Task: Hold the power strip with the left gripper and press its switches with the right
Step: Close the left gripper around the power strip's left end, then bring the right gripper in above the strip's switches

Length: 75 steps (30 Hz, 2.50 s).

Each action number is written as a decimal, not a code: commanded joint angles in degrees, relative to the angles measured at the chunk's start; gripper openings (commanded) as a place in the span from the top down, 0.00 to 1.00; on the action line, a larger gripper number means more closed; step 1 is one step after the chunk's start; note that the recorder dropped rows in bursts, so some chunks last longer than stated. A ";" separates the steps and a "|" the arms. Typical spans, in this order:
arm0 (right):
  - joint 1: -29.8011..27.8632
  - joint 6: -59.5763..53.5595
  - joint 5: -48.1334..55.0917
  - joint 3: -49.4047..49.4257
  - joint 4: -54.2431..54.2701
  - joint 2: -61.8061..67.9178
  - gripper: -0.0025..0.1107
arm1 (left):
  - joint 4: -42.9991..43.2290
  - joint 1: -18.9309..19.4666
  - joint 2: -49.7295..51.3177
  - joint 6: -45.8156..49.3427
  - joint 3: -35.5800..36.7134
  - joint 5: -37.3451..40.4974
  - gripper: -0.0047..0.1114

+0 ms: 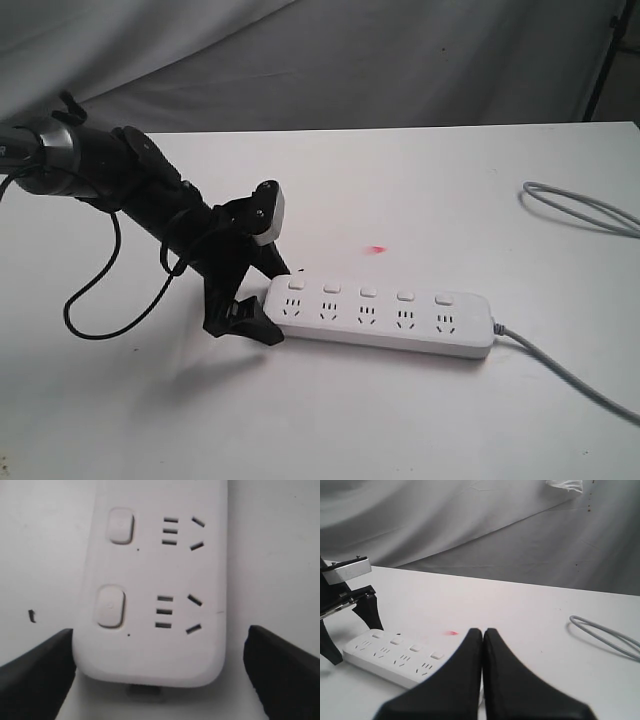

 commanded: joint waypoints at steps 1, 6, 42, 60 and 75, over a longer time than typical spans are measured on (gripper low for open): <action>-0.46 0.13 -0.10 0.15 0.07 -0.38 0.98 | 0.71 -0.81 -0.19 -1.46 -0.34 1.39 0.25; -0.46 0.13 -0.10 0.15 0.07 -0.38 0.98 | 1.38 -1.46 -0.19 -1.46 -0.34 -0.02 0.25; -0.46 0.13 -0.10 0.15 0.07 -0.38 0.98 | 1.38 -1.61 -0.19 -1.34 -0.34 -0.05 0.39; -0.46 0.13 -0.10 0.15 0.07 -0.38 0.98 | 1.38 -1.61 -0.19 -1.22 -0.34 -0.05 0.39; -0.46 0.13 -0.10 0.15 0.07 -0.38 0.98 | 1.38 -1.61 -0.19 -1.22 -0.34 -0.05 0.39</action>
